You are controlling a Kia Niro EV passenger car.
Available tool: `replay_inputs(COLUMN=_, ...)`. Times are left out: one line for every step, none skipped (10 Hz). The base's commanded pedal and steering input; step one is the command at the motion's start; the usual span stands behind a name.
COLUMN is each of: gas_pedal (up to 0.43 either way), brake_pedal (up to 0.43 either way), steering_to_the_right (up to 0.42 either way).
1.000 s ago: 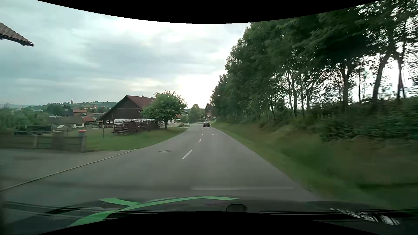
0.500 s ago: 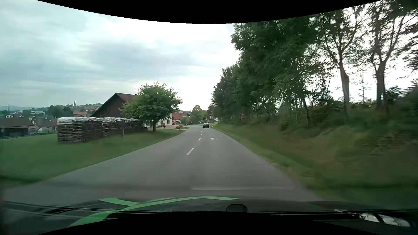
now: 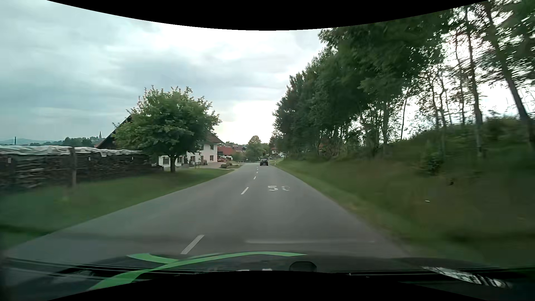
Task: Follow the waypoints while adhering to traffic rules and regulations
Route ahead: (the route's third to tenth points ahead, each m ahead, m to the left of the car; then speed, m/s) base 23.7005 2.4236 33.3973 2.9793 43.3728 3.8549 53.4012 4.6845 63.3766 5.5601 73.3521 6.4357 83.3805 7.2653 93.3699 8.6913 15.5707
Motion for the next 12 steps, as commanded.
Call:
replay_inputs(gas_pedal=0.039, brake_pedal=0.0, steering_to_the_right=-0.015)
replay_inputs(gas_pedal=0.047, brake_pedal=0.0, steering_to_the_right=-0.015)
replay_inputs(gas_pedal=0.067, brake_pedal=0.0, steering_to_the_right=-0.015)
replay_inputs(gas_pedal=0.098, brake_pedal=0.0, steering_to_the_right=-0.015)
replay_inputs(gas_pedal=0.11, brake_pedal=0.0, steering_to_the_right=-0.015)
replay_inputs(gas_pedal=0.118, brake_pedal=0.0, steering_to_the_right=-0.014)
replay_inputs(gas_pedal=0.118, brake_pedal=0.0, steering_to_the_right=-0.013)
replay_inputs(gas_pedal=0.118, brake_pedal=0.0, steering_to_the_right=-0.013)
replay_inputs(gas_pedal=0.118, brake_pedal=0.0, steering_to_the_right=-0.013)
replay_inputs(gas_pedal=0.118, brake_pedal=0.0, steering_to_the_right=-0.013)
replay_inputs(gas_pedal=0.118, brake_pedal=0.0, steering_to_the_right=-0.013)
replay_inputs(gas_pedal=0.118, brake_pedal=0.0, steering_to_the_right=-0.011)
